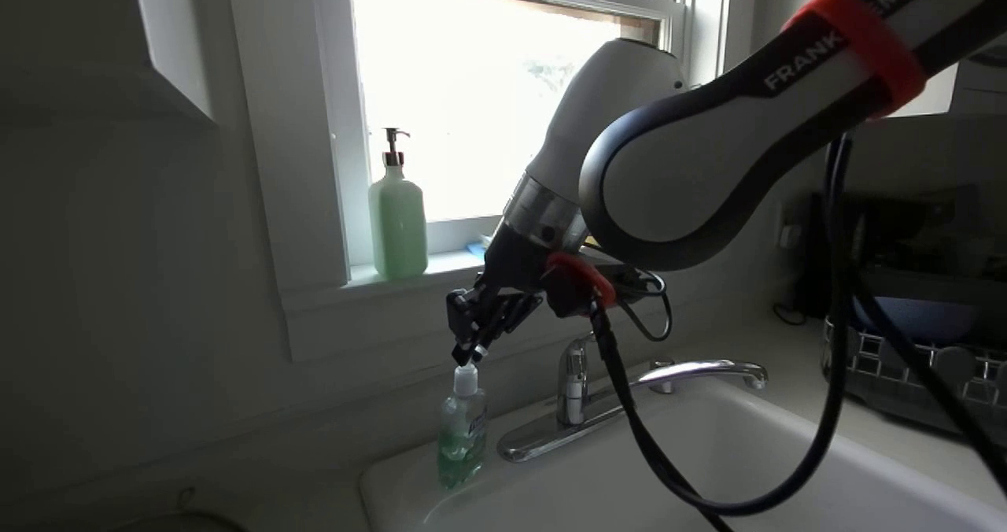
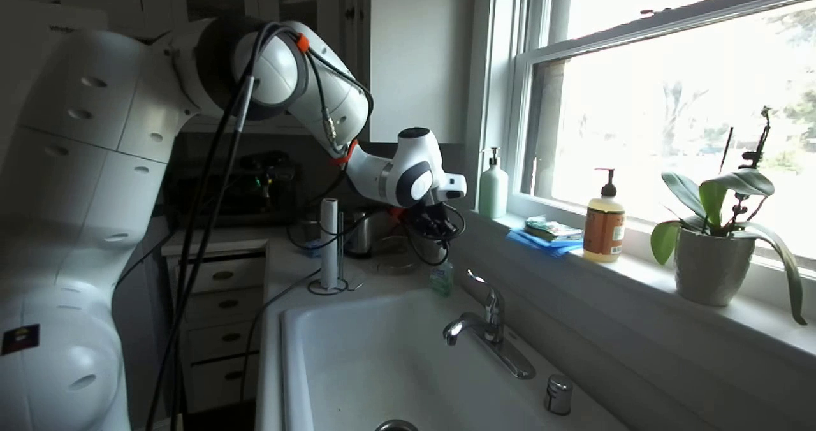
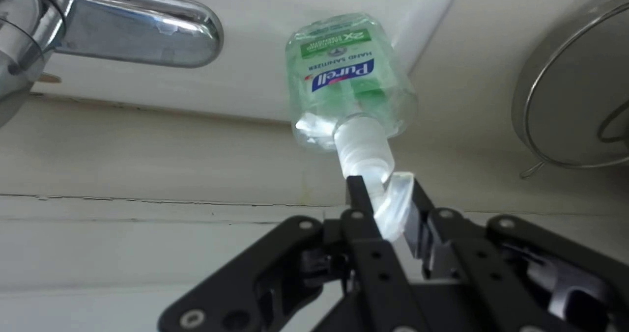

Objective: Pick up the clear soap bottle with a white nozzle and put it on the kitchen counter to the left side of the tap

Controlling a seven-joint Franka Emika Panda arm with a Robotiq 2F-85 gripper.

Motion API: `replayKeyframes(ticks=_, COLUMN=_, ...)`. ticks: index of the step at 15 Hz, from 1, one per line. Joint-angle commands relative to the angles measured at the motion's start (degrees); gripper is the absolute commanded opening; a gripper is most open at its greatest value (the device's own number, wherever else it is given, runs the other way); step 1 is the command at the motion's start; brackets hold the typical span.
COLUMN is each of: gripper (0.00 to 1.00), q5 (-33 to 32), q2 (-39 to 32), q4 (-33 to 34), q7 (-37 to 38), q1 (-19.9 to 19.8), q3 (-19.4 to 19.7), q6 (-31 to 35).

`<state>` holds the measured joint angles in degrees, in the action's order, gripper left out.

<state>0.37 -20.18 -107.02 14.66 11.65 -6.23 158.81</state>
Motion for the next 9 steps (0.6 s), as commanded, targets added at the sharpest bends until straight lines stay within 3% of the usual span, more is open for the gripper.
replayKeyframes(ticks=1, gripper=0.05, q5=-1.32, q2=-3.83, q4=4.33, q7=-1.38, q1=1.08, q3=1.02, q6=1.26)
replayKeyframes(ticks=9, gripper=0.05, q5=-1.21, q2=-7.97, q4=9.75, q7=-2.90, q1=1.63, q3=1.66, q6=-1.13)
